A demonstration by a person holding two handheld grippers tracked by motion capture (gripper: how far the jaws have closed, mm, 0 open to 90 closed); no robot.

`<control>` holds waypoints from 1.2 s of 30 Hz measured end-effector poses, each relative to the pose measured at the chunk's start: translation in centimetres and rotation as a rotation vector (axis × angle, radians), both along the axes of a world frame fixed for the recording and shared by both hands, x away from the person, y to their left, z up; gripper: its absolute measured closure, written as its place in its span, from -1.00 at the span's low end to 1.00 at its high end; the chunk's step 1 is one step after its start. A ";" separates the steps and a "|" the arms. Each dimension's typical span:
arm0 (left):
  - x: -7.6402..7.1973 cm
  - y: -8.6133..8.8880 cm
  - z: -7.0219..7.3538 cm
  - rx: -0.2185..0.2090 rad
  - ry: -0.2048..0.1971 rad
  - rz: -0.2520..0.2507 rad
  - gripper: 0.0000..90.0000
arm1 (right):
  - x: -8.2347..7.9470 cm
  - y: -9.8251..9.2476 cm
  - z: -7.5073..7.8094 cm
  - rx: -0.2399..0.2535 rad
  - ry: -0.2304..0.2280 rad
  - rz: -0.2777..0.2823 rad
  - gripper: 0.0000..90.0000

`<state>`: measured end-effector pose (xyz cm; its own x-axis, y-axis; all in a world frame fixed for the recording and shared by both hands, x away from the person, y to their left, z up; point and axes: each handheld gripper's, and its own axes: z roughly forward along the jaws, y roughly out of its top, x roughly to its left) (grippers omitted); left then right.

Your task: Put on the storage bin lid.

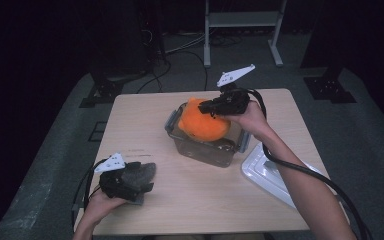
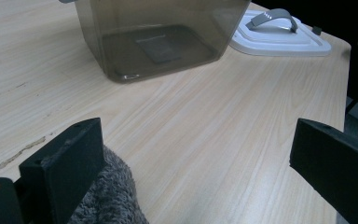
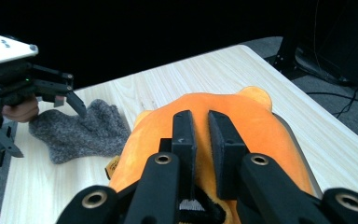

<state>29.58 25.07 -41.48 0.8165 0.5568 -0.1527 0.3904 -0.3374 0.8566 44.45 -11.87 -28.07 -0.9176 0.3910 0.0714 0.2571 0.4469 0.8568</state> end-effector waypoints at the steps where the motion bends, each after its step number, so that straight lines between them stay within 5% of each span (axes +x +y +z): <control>1: 0.0 -0.1 0.0 0.003 -0.001 -0.002 -0.94 | 0.1 0.0 -0.1 -0.004 0.000 0.004 0.79; 36: -0.1 -0.2 0.0 0.010 0.002 -0.013 -0.94 | 2.8 0.1 -3.9 -0.045 0.061 -0.049 0.78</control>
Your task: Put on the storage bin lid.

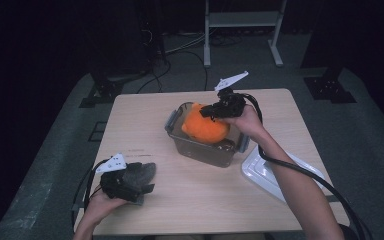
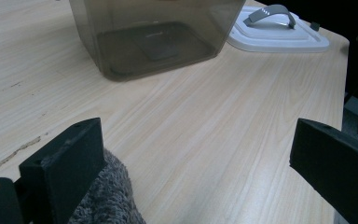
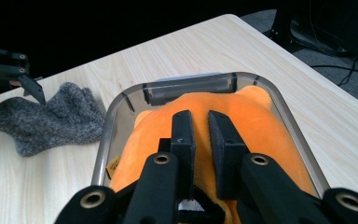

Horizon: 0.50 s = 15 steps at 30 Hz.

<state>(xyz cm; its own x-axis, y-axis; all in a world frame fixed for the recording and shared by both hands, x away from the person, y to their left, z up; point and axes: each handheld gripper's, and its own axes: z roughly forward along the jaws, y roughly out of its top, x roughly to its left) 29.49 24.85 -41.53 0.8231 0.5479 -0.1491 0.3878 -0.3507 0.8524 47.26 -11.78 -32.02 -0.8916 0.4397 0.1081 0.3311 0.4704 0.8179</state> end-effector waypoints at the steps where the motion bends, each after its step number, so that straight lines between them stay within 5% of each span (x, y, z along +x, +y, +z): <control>1: 0.0 0.0 0.0 0.000 -0.001 -0.001 -0.94 | 0.1 0.1 -0.2 -0.008 0.008 0.000 0.78; 15: 0.0 0.0 0.0 0.001 -0.004 -0.002 -0.94 | 0.5 0.3 -1.1 -0.024 0.036 -0.003 0.77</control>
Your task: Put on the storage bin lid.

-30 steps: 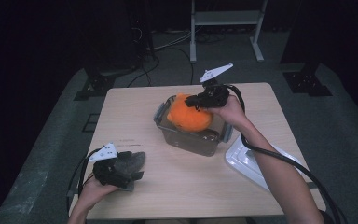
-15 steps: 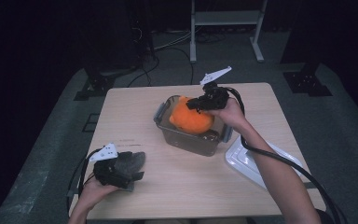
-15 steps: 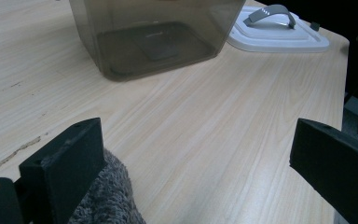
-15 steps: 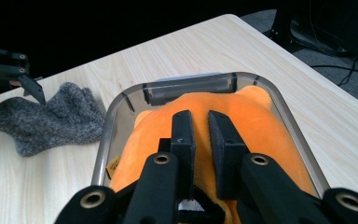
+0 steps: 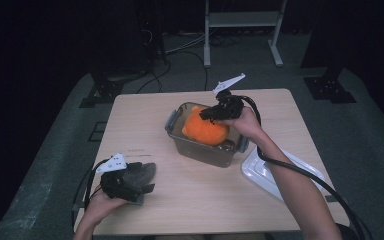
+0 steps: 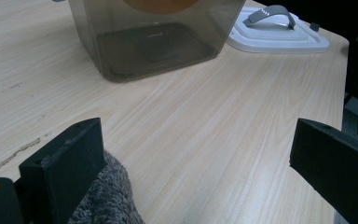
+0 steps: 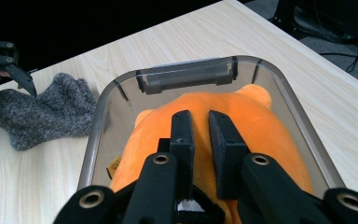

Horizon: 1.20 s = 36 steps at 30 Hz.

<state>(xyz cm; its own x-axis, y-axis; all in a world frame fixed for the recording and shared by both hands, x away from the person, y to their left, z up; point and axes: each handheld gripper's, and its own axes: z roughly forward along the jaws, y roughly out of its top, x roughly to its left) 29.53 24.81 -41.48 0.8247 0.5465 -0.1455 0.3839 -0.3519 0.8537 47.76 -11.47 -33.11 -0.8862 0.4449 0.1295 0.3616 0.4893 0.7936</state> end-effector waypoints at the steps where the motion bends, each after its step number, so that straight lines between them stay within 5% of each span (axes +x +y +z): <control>1: 0.0 0.0 0.0 0.000 0.001 0.000 -0.94 | 0.0 0.0 0.0 0.002 0.001 0.000 0.77; 36: -0.1 0.1 0.1 -0.005 0.001 0.002 -0.94 | 0.4 1.7 -1.8 -0.046 0.060 0.010 0.73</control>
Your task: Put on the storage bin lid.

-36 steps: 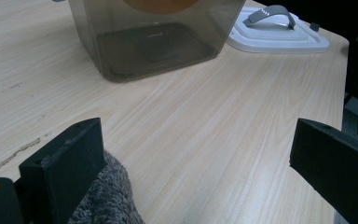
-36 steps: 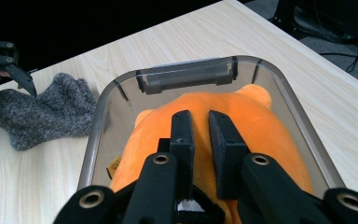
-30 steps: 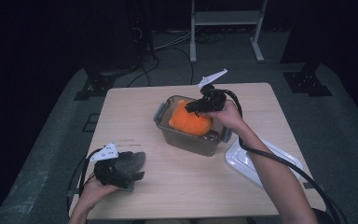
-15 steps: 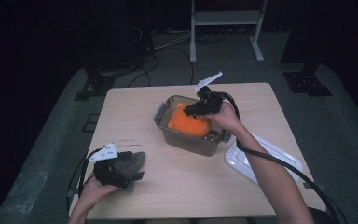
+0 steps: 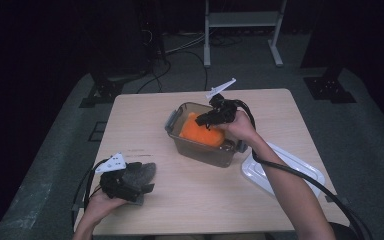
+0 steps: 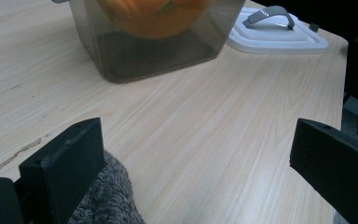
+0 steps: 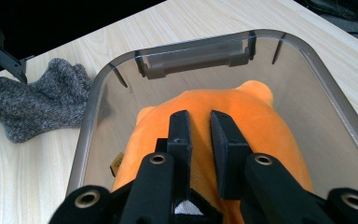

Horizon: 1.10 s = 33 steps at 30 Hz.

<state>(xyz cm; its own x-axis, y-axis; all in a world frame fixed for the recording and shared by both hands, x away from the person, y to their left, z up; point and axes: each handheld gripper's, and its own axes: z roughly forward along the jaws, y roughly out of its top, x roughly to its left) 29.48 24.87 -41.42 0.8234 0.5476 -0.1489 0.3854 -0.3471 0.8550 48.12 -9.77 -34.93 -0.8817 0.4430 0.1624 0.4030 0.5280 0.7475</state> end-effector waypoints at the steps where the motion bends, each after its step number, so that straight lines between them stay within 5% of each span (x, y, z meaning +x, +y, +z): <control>1: 0.0 0.0 0.0 0.001 0.000 -0.001 -0.94 | 0.0 0.1 -0.1 -0.007 0.000 0.002 0.73; 28: 0.0 0.0 0.0 0.002 0.001 -0.004 -0.94 | -0.1 0.4 -0.7 -0.026 0.030 0.004 0.77; 29: 0.1 0.0 0.0 0.004 -0.001 -0.004 -0.94 | -0.1 0.3 -0.7 -0.015 0.031 0.006 0.91; 31: 0.1 0.0 0.0 0.002 0.001 -0.004 -0.94 | -0.1 0.1 -0.3 0.027 0.038 0.008 0.86; 33: 0.0 -0.1 0.0 0.002 0.001 -0.004 -0.94 | -0.2 0.1 0.0 0.014 0.025 0.014 0.82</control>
